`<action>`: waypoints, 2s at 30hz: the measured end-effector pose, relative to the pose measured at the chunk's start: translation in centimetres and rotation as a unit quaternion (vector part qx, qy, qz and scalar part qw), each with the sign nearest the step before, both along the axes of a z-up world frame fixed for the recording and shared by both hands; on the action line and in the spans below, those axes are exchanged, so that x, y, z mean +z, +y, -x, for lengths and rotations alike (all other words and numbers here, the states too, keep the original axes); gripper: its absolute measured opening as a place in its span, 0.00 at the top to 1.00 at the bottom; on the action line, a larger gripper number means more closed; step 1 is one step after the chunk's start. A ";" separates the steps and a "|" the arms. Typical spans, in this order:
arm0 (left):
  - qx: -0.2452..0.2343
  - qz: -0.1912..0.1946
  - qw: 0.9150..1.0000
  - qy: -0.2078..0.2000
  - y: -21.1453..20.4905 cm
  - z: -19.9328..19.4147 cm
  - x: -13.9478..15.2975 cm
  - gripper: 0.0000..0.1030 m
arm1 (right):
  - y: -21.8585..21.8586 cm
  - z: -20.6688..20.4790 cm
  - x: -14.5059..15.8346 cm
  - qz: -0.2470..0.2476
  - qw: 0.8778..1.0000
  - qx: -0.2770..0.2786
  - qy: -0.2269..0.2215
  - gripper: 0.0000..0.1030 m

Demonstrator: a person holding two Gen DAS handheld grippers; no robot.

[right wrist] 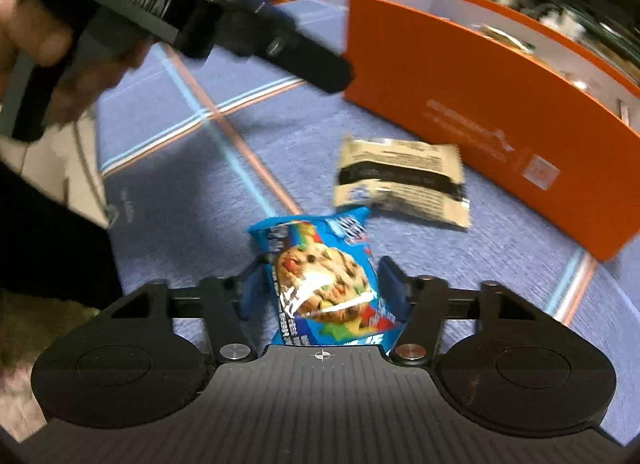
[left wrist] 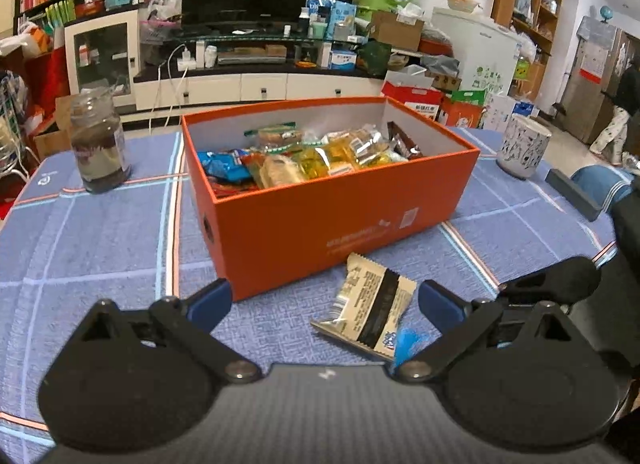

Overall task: Organize snacks
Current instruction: 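Move both tools back toward the last two packets beside the box, then grasp the cream biscuit packet with the left tool while the right tool grasps the blue cookie packet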

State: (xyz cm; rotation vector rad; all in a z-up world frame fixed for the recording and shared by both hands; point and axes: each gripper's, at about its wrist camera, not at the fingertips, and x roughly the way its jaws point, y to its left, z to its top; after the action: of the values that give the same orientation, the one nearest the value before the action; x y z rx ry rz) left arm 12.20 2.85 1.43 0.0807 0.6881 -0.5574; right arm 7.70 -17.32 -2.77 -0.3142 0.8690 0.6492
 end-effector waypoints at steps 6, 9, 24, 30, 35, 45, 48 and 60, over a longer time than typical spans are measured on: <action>-0.039 -0.052 0.997 -0.030 -2.2 0.3 -1.0 0.05 | -3.7 -0.9 0.3 0.011 0.983 -0.184 0.015 0.62; -0.082 -0.079 0.992 -0.047 -3.8 0.0 -1.7 0.05 | -4.6 -0.5 0.3 0.008 0.980 -0.200 0.018 0.61; -0.090 -0.078 0.992 0.047 -7.0 -3.5 -5.6 0.26 | -6.9 -0.8 -0.1 -0.004 0.975 -0.222 0.003 0.50; -0.046 -0.086 0.994 0.048 -7.4 -2.7 -5.5 0.30 | -7.0 -1.3 -0.1 -0.005 0.972 -0.234 0.005 0.50; 0.010 -0.087 0.995 0.045 -7.4 -1.1 -5.7 0.23 | -6.7 -1.5 -0.1 -0.001 0.969 -0.247 0.006 0.50; 0.059 -0.088 0.992 0.064 -6.4 0.3 -5.2 0.21 | -6.3 -1.6 -0.2 0.000 0.965 -0.261 0.003 0.48; 0.075 -0.082 0.991 0.069 -6.0 -0.3 -5.1 0.20 | -6.4 -1.5 -0.2 0.000 0.965 -0.261 0.001 0.48; 0.081 -0.089 0.991 0.063 -6.9 -1.3 -5.6 0.18 | -6.8 -1.1 -0.1 0.000 0.967 -0.254 0.005 0.46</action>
State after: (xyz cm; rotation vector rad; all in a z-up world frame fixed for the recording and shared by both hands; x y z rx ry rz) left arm 13.53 -4.04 -4.14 0.1562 0.8588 -0.3454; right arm 8.84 -24.11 -2.88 -0.0789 0.9134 0.1742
